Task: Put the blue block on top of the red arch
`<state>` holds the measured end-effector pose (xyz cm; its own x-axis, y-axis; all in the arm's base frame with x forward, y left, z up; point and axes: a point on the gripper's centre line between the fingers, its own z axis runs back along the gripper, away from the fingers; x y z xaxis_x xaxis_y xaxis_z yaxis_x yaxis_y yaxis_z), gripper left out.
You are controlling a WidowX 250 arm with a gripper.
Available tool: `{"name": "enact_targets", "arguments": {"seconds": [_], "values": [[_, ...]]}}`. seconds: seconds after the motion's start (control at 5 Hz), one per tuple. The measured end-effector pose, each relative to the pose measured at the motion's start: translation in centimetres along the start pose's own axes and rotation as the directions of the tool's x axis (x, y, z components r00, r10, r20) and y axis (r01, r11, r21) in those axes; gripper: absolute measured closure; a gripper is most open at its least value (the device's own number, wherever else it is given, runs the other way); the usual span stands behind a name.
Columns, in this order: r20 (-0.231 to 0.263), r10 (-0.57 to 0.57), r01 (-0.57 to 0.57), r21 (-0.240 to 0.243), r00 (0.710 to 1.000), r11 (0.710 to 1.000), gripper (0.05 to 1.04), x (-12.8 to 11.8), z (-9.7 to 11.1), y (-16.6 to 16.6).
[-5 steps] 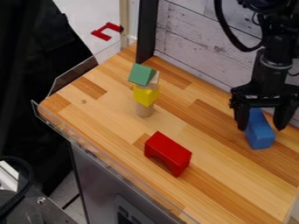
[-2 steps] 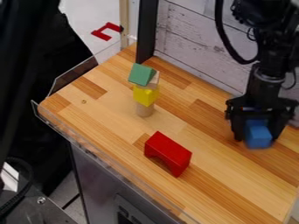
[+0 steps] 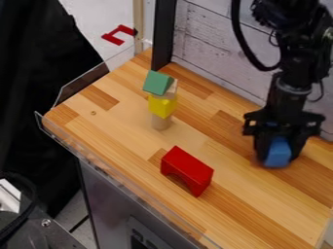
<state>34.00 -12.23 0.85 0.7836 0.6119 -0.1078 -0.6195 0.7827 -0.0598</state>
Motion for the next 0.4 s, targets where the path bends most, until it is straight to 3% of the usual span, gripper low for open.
{"name": "enact_targets", "arguments": {"seconds": [0.2, 0.4], "values": [[0.045, 0.038, -0.037, -0.027, 0.998, 0.999, 0.5, 0.3, 1.1, 0.0], [0.127, 0.204, -0.203, -0.02, 0.971, 0.979, 0.5, 0.8, 3.3, 2.0]]}}
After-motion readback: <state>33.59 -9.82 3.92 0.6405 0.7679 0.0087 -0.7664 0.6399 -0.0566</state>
